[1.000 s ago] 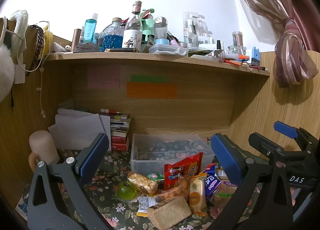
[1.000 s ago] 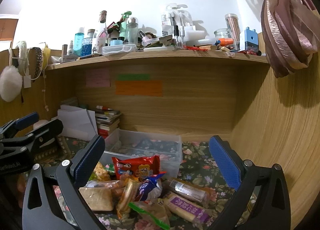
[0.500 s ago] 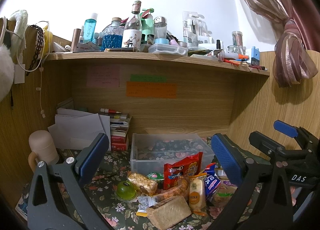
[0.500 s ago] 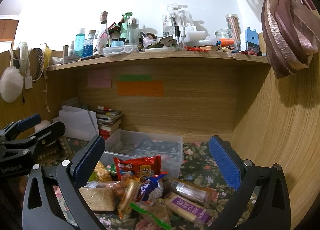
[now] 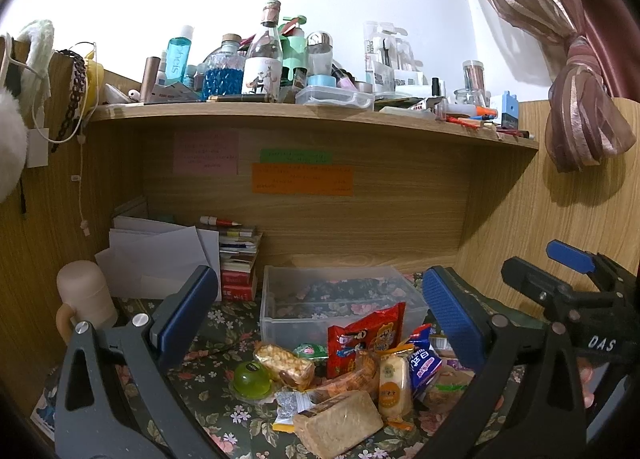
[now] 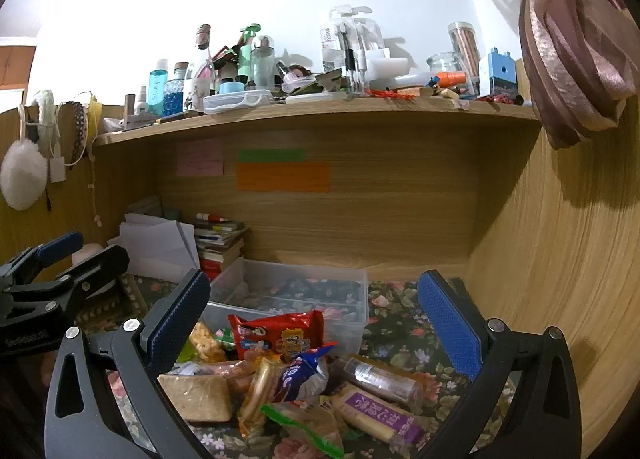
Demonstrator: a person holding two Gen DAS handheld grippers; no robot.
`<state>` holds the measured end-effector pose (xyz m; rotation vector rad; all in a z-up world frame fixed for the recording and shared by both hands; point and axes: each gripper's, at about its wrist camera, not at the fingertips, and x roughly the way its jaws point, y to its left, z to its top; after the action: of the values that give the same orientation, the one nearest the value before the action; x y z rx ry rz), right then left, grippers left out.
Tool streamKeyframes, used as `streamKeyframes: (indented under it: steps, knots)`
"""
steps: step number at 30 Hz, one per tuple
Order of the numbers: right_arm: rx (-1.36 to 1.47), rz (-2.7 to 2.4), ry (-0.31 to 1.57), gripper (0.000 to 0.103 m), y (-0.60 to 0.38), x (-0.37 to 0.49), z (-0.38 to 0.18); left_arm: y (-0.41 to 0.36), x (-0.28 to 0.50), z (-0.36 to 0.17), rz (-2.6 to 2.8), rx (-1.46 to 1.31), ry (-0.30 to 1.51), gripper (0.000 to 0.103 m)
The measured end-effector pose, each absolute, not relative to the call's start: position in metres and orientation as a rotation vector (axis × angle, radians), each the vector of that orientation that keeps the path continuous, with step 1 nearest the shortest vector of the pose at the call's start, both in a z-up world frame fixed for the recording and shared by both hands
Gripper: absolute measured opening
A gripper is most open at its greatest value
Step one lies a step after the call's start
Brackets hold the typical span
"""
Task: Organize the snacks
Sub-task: 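Move left gripper to the wrapped cake block while right gripper reaches the green-sealed bag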
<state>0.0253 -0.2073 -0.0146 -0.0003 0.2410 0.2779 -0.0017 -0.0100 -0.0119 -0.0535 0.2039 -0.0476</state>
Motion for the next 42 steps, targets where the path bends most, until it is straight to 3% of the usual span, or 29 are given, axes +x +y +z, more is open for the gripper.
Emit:
streamKeyframes:
  steps: [4, 7, 11, 14, 19, 24, 29, 42]
  knots:
    - [0.005, 0.281, 0.271, 0.102, -0.214, 0.03, -0.02, -0.007, 0.004, -0.018, -0.044, -0.051, 0.235, 0.101]
    - [-0.015, 0.272, 0.314, 0.092, -0.219, 0.036, -0.03, -0.004, 0.012, -0.028, -0.042, -0.047, 0.291, 0.087]
    - [-0.03, 0.278, 0.402, 0.083, -0.226, 0.045, -0.048, -0.001, 0.026, -0.049, -0.058, -0.047, 0.394, 0.084]
    - [-0.032, 0.286, 0.464, 0.077, -0.23, 0.049, -0.06, -0.001, 0.032, -0.067, -0.073, -0.045, 0.46, 0.084]
    - [-0.034, 0.317, 0.544, 0.076, -0.229, 0.05, -0.078, -0.005, 0.037, -0.097, -0.089, -0.047, 0.559, 0.084]
    - [-0.025, 0.356, 0.6, 0.076, -0.223, 0.048, -0.095, -0.014, 0.04, -0.119, -0.101, -0.056, 0.622, 0.096]
    - [-0.018, 0.39, 0.645, 0.076, -0.218, 0.049, -0.109, -0.021, 0.046, -0.134, -0.107, -0.072, 0.677, 0.1]
    - [-0.037, 0.426, 0.727, 0.076, -0.202, 0.072, -0.134, -0.029, 0.065, -0.159, -0.087, -0.087, 0.729, 0.101]
